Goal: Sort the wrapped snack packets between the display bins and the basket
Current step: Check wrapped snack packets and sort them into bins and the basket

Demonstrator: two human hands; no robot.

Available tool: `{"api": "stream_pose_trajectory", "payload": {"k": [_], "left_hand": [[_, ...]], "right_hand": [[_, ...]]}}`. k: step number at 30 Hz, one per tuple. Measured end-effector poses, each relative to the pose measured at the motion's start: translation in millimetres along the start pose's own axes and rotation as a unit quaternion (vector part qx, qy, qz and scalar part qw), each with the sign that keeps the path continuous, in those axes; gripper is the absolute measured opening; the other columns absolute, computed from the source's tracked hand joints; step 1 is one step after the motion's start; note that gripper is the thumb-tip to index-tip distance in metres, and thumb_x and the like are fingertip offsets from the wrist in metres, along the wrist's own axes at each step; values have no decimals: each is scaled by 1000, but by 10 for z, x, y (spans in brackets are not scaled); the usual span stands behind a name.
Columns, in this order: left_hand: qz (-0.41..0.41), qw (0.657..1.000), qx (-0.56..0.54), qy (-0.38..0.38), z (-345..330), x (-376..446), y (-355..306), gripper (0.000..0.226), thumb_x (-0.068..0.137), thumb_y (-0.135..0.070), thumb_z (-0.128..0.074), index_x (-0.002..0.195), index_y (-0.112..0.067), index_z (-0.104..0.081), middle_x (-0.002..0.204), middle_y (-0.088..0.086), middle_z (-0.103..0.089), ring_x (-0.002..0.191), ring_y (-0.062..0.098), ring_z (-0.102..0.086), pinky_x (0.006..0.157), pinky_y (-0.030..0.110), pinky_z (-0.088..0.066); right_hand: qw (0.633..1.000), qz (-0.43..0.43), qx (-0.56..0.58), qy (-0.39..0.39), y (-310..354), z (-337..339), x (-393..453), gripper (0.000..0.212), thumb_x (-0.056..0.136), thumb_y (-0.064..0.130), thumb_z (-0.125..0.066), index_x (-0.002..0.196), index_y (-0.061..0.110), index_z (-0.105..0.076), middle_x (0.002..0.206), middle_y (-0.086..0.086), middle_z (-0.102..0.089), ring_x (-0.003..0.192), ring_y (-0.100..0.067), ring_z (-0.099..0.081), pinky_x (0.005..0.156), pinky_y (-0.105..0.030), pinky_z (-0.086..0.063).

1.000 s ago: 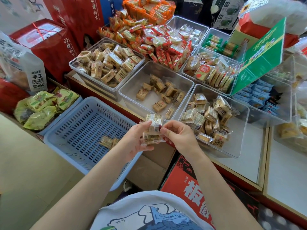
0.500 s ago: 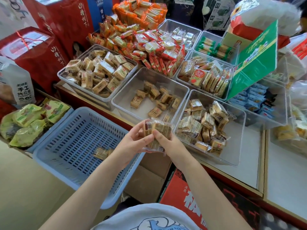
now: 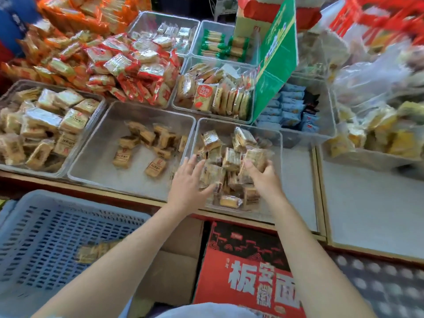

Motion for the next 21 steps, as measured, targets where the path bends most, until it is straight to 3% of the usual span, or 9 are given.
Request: {"api": "stream_pose_trajectory", "payload": {"k": [2, 4, 7, 9, 13, 16, 21], "left_hand": [[-5, 997, 75, 23, -174, 124, 60, 83, 98, -71, -34, 164, -31, -5, 172, 1, 9, 157, 18, 15, 126, 40, 8], [-14, 990, 136, 35, -318, 167, 162, 80, 95, -77, -20, 162, -39, 3, 171, 0, 13, 156, 19, 21, 126, 41, 14], [-29, 984, 177, 15, -425, 164, 263, 76, 95, -77, -10, 161, -43, 3, 171, -1, 11, 156, 20, 22, 125, 42, 16], [-33, 982, 187, 2, -454, 193, 276, 74, 96, -75, -10, 161, -42, 3, 171, -2, 9, 156, 20, 20, 125, 42, 17], [-28, 978, 208, 4, -505, 210, 272, 73, 97, -73, -9, 161, -41, 3, 171, -4, 8, 156, 22, 21, 124, 42, 18], [-28, 979, 201, 2, -500, 214, 268, 76, 95, -74, -6, 162, -40, -4, 171, -3, 1, 156, 23, 19, 124, 42, 19], [-36, 985, 170, 9, -482, 205, 253, 83, 89, -80, 0, 162, -40, 1, 172, -2, 4, 155, 21, 23, 122, 39, 24]], "right_hand": [[996, -27, -80, -13, -161, 45, 275, 45, 98, 54, -58, 121, 16, -51, 124, -7, -59, 106, -25, -57, 88, -37, -46], [989, -9, -121, -85, -245, 102, 437, 58, 98, 47, -59, 138, 6, -48, 139, -16, -50, 125, -31, -50, 102, -42, -44], [966, 163, -124, -159, -52, 20, 369, 70, 96, 42, -63, 152, 10, -37, 152, -17, -41, 140, -32, -38, 116, -46, -34], [943, 230, -202, -132, -3, -185, 388, 69, 94, 57, -52, 153, 22, -40, 159, -13, -38, 148, -32, -30, 121, -51, -20], [921, 173, -348, -32, -301, -503, 582, 68, 96, 69, -39, 157, 40, -30, 169, 0, -20, 157, -29, -6, 118, -49, 17], [917, 182, -352, -48, -370, -508, 630, 63, 99, 64, -40, 156, 38, -33, 167, 1, -25, 156, -28, -9, 117, -46, 23], [954, 130, -267, -44, -301, -463, 636, 57, 100, 60, -41, 148, 30, -50, 163, 3, -34, 154, -22, -18, 120, -46, 19]]}}
Point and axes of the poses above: each hand's wrist, its own x-axis towards the middle knuckle, its own z-axis out of the back of the hand, y = z × x, the point moved 7 cm from there along x, towards the middle knuckle
